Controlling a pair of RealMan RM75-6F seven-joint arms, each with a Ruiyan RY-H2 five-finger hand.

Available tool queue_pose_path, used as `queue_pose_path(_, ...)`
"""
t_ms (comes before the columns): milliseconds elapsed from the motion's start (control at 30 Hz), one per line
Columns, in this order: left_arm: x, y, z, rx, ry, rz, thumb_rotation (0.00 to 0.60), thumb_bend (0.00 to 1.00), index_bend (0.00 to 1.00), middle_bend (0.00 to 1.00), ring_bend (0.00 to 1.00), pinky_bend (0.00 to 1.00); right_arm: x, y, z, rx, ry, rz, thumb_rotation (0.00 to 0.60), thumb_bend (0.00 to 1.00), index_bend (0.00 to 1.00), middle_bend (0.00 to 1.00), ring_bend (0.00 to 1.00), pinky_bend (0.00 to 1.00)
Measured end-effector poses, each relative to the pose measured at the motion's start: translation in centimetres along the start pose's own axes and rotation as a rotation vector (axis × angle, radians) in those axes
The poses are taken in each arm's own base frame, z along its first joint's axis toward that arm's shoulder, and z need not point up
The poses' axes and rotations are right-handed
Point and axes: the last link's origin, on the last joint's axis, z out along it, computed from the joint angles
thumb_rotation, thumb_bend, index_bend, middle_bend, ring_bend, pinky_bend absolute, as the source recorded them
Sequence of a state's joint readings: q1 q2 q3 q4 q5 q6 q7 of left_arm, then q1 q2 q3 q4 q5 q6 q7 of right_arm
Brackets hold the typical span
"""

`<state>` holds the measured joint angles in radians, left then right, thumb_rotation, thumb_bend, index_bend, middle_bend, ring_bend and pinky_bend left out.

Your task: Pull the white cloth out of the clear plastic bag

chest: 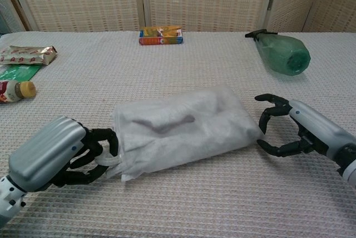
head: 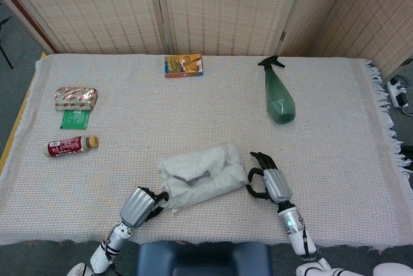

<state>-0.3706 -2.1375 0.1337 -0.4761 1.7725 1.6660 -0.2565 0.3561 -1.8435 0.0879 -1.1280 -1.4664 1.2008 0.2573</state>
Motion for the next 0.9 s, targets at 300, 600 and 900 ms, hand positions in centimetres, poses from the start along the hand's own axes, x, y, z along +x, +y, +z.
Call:
queue_pose_path(300, 0.2, -0.1, 0.0, -0.002, 0.005, 0.005, 0.6, 0.68, 0.69, 1.0, 1.0, 1.0, -0.4, -0.1, 0.1, -0.004, -0.005, 0.007, 0.6, 0.49, 0.62, 0.07, 0.0, 0.0)
queue_pose_path(600, 0.7, -1.1, 0.3, 0.015, 0.01, 0.029, 0.6, 0.68, 0.69, 1.0, 1.0, 1.0, 0.6, 0.1, -0.4, 0.006, 0.011, -0.002, 0.6, 0.5, 0.64, 0.09, 0.0, 0.0)
queue_pose_path(900, 1.8, -3.7, -1.0, 0.049, -0.002, 0.089, 0.6, 0.68, 0.7, 1.0, 1.0, 1.0, 3.9, 2.3, -0.3, -0.043, 0.067, -0.042, 0.6, 0.51, 0.65, 0.09, 0.0, 0.0)
